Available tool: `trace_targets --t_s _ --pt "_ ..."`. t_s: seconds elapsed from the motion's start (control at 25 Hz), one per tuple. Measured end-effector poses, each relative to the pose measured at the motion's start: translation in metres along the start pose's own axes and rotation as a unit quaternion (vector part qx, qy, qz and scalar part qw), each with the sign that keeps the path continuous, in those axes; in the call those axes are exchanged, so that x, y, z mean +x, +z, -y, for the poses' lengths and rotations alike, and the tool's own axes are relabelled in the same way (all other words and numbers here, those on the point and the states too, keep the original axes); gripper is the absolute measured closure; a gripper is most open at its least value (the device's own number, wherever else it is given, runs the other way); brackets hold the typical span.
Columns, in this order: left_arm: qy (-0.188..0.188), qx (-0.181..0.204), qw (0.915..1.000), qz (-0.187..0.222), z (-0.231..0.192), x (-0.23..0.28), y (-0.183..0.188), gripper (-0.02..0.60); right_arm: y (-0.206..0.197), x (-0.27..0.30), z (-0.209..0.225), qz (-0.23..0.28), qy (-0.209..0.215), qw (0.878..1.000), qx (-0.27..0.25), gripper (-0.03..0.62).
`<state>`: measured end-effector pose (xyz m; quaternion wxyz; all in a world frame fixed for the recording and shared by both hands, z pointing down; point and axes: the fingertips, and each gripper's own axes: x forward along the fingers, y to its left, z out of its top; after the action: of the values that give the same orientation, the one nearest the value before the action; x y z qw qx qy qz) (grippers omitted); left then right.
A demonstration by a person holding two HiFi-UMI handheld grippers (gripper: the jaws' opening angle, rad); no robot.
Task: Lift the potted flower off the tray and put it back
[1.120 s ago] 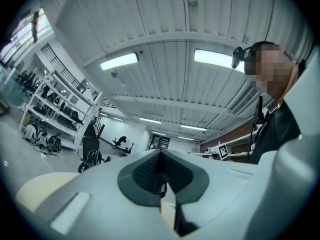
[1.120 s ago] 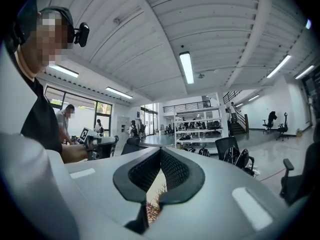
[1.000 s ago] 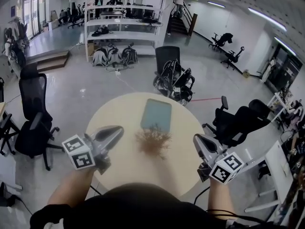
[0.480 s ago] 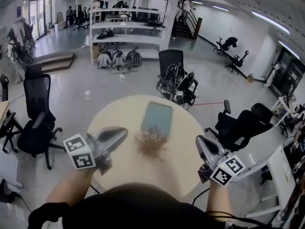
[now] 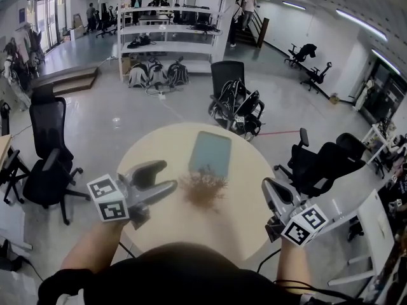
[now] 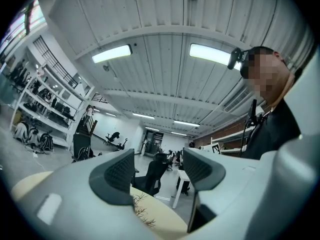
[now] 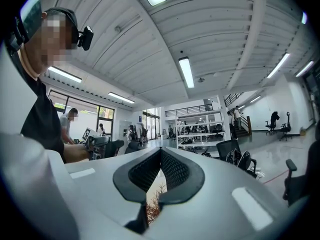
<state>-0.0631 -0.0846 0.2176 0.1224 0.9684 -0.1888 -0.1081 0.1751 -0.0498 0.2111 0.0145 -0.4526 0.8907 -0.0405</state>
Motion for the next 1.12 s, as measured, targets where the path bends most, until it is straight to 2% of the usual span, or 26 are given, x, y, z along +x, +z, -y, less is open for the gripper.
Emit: trace_targets --t_s 0.24,0.44,0.64,0.8,1.12 --pt "-0.008 0.023 0.9994 -0.025 -0.025 0.004 -0.023 0.205 -0.005 0.009 0.008 -0.010 -0.011 1.000 -0.001 0.579" --pt "-0.022 0.032 0.9975 -0.059 -0.057 0.012 -0.063 0.150 -0.016 0.018 0.027 -0.023 -0.032 0.999 0.007 0.579" --pt "-0.045 0.036 0.9927 -0.106 -0.098 0.014 -0.131 0.106 -0.031 0.029 0.049 -0.033 -0.062 0.997 0.010 0.579" --pt "-0.052 0.015 0.9886 -0.140 -0.129 0.021 -0.182 0.083 -0.046 0.035 0.069 -0.039 -0.085 0.996 0.011 0.579" --pt "-0.092 0.008 0.9689 -0.229 -0.155 0.022 -0.305 0.069 -0.092 0.036 0.093 -0.055 -0.123 0.991 0.017 0.579"
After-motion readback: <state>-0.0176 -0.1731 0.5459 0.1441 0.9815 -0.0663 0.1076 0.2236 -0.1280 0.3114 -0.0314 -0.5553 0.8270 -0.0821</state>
